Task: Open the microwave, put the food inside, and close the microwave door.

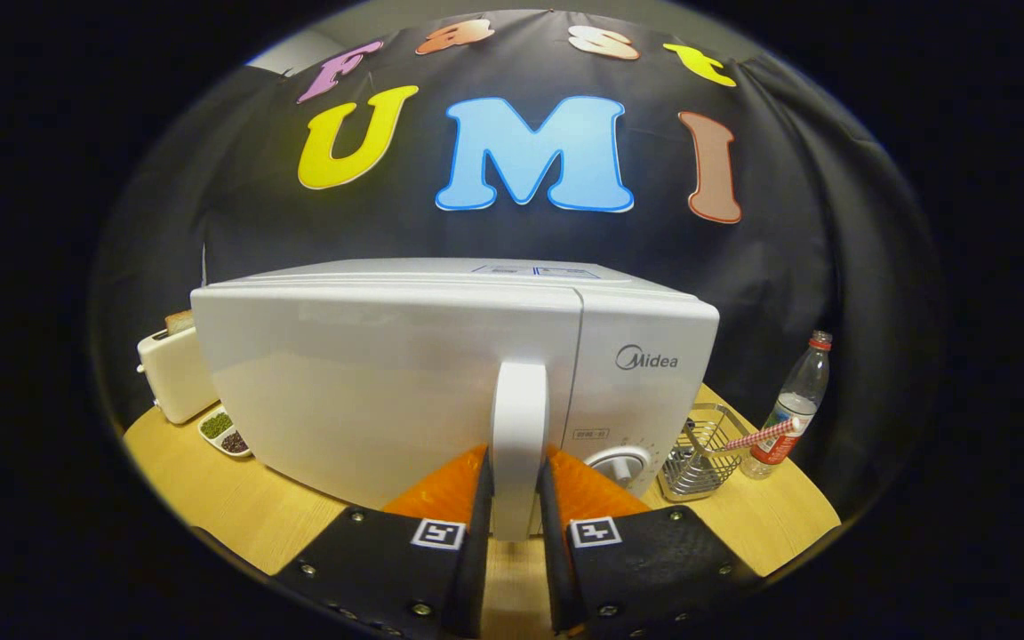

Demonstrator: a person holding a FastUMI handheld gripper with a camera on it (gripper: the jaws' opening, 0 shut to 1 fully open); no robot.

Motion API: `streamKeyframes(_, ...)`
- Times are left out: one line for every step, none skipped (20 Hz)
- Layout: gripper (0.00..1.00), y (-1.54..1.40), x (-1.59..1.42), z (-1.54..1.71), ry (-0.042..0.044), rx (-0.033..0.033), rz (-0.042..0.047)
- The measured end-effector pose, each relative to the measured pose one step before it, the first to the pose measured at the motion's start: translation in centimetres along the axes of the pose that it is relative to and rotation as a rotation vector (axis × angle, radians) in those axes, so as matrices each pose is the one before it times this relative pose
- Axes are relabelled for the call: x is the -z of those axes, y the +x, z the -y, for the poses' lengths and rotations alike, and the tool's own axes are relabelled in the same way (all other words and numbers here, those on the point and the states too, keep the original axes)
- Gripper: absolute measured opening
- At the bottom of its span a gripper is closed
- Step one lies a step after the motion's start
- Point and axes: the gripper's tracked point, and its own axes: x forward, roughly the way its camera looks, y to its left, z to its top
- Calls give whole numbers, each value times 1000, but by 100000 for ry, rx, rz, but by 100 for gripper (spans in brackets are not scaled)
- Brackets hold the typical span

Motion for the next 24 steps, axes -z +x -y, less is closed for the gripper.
streamKeyframes(26,34,117,-95,-446,650,-538)
streamKeyframes(17,-153,-115,-21,-590,533,134)
streamKeyframes(17,-98,82,-10,1091,-917,-973)
streamKeyframes(17,-156,-61,16,1807,-1376,-509)
streamKeyframes(17,-221,97,-190,1307,-1174,-347)
streamKeyframes(13,325,-150,54,-995,854,-306)
streamKeyframes(9,-222,249,-39,-916,292,-1079)
streamKeyframes(9,-15,-66,45,1157,243,-497)
streamKeyframes(9,-98,-6,-61,1135,-49,-761)
streamKeyframes(9,-139,-25,-31,-143,182,-425)
streamKeyframes(9,-228,217,-84,-110,-55,-1097)
streamKeyframes(9,-892,278,-276,-228,119,293)
streamKeyframes(9,-1085,341,-321,-3349,-529,1029)
streamKeyframes(9,-1000,13,-350,-2718,-307,1951)
streamKeyframes(9,-729,419,-254,-1364,-515,-426)
streamKeyframes(9,-591,257,-105,753,-544,-1041)
streamKeyframes(9,-446,319,-67,1670,-482,-929)
streamKeyframes(9,-511,193,-253,1446,-496,-1000)
streamKeyframes(9,-597,119,-444,689,-737,-636)
streamKeyframes(9,-772,206,-385,384,-674,-362)
streamKeyframes(17,-629,372,-439,682,-1171,-641)
streamKeyframes(18,-742,216,-559,725,-1378,-414)
streamKeyframes(23,-853,296,-523,-24,-1218,-462)
streamKeyframes(23,-820,182,-657,-909,-738,-228)
